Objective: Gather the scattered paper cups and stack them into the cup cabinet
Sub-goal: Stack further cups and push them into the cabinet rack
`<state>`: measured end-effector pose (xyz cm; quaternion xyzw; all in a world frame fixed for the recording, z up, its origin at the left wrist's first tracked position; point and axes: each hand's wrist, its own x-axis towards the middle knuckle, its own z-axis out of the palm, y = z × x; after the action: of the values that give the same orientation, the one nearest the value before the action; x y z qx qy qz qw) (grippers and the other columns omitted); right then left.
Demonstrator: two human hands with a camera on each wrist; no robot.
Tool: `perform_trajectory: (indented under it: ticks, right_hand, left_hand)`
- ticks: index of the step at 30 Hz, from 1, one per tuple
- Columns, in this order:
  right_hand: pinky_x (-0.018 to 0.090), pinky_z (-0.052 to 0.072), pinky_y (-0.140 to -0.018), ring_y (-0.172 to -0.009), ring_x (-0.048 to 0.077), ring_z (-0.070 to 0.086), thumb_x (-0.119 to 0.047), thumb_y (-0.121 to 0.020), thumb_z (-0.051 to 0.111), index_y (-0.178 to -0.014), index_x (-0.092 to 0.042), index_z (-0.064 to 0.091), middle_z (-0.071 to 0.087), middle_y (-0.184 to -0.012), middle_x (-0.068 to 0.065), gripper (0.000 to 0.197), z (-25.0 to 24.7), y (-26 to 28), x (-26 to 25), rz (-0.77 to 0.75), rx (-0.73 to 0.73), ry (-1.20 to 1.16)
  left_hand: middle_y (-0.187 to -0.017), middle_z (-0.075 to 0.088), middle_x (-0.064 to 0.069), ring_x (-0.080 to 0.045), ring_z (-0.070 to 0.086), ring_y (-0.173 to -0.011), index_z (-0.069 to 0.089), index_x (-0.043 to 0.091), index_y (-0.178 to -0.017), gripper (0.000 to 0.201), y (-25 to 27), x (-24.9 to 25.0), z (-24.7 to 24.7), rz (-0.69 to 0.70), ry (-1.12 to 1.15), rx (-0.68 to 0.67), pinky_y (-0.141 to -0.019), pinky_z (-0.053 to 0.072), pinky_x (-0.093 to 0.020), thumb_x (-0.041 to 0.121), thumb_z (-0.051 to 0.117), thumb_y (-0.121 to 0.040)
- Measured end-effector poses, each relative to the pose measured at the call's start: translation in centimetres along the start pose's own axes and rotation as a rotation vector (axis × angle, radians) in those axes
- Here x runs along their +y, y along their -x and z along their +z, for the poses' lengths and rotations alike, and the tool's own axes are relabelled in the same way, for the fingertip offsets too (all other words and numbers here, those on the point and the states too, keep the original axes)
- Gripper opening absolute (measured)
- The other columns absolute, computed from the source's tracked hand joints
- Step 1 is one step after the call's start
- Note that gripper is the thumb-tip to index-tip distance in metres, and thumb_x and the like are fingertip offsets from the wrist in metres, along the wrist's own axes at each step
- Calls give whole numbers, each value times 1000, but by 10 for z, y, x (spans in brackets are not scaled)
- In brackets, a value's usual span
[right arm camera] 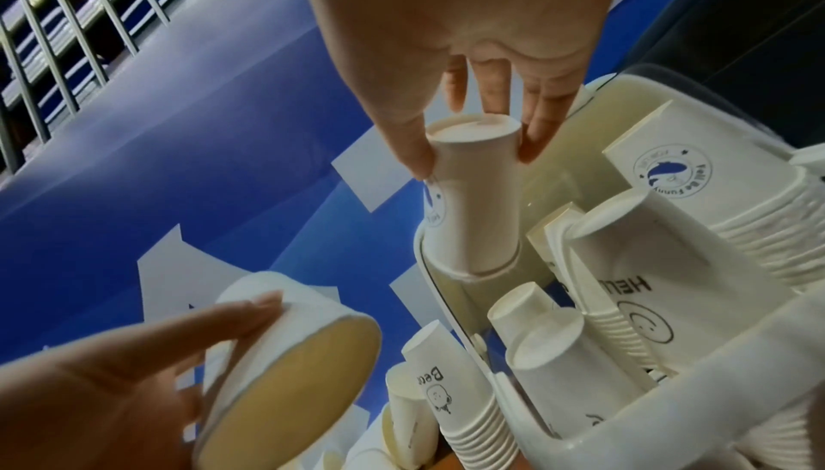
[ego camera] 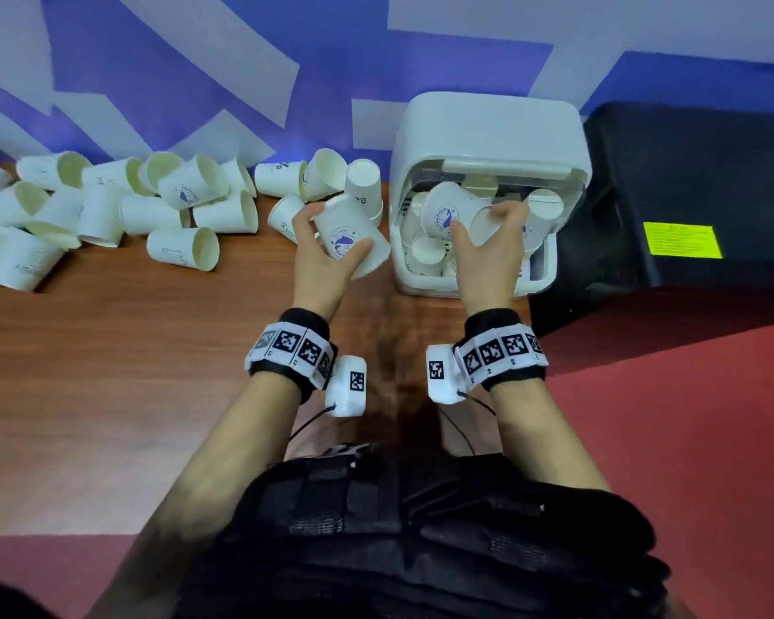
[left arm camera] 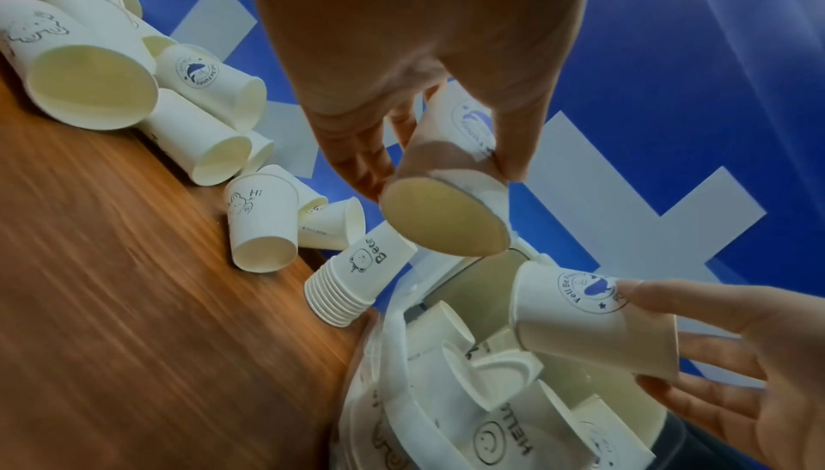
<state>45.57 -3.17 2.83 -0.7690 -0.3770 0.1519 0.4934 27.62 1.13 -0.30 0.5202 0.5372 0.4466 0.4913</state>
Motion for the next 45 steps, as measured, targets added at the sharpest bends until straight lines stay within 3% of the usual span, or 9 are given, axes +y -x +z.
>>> perform_trajectory:
  ticks: [4,11,15,17,23,31,34,38,45]
  right_hand:
    - [37,41,-87,-92,24,48,-19,-80,68,-88,-10,46,49,-94,4,24,18,-10,15,-104,5,96]
    - [34,38,-95,-115,30,47,-20,-83,66,-96,-3,53,54,-120,15,25,42,-23,33,-90,-5,116]
    - [7,23,-95,-129,27,41,-18,-86,65,-102,1,56,46,-135,15,26,48,-23,44,-117,0,117]
    - [2,21,-96,-126,28,44,-16,-86,65,-99,2,57,45,-134,16,24,51,-24,49,-176,-8,112]
    - [38,41,-99,-121,32,49,-13,-85,64,-95,2,58,49,-128,19,19,60,-34,57,-287,-21,155]
    - [37,40,-93,-112,32,54,-17,-84,58,-98,-4,65,57,-125,15,21,76,-42,59,-355,-73,344]
    - [41,30,-104,-120,35,48,-14,-84,51,-112,-9,67,59,-129,7,32,77,-43,57,-329,-202,525]
    - [46,-2,-117,-144,31,15,-11,-87,44,-135,-17,50,43,-148,0,49,73,-42,46,-271,-450,810]
    - [50,-5,-117,-147,30,7,-11,-90,44,-138,-18,46,37,-151,0,49,65,-50,31,-218,-612,858]
  left_hand:
    - [-109,48,11,-4,57,-92,34,18,-130,65,-9,-7,-5,-23,-16,3,-76,47,-12,10,74,-80]
    - [-121,53,-2,-7,57,-100,33,22,-138,70,-13,-15,-3,-62,-24,-19,-85,50,-21,22,74,-80]
    - [-120,52,6,7,55,-98,33,23,-139,71,-17,-20,-2,-53,-61,-38,-85,47,-15,19,74,-81]
    - [-115,52,13,8,56,-95,34,25,-139,72,-17,-22,-2,-50,-65,-52,-83,47,-13,18,75,-81]
    - [-128,57,4,-8,57,-109,39,29,-138,69,-16,-26,0,-38,-60,-128,-93,48,-24,16,74,-80]
    - [-133,54,3,-9,55,-112,37,35,-141,70,-20,-30,-3,-27,-215,-180,-96,48,-27,16,70,-82]
    - [-132,54,3,-12,55,-113,36,36,-141,72,-20,-33,-5,-53,-228,-176,-99,48,-36,18,70,-80]
    - [-134,52,5,-12,53,-117,37,32,-140,71,-21,-34,-4,-35,-208,-154,-101,46,-37,17,71,-79]
    - [-136,40,17,-5,39,-129,29,36,-141,83,-18,-35,3,-2,-139,-110,-112,34,-35,8,71,-75]
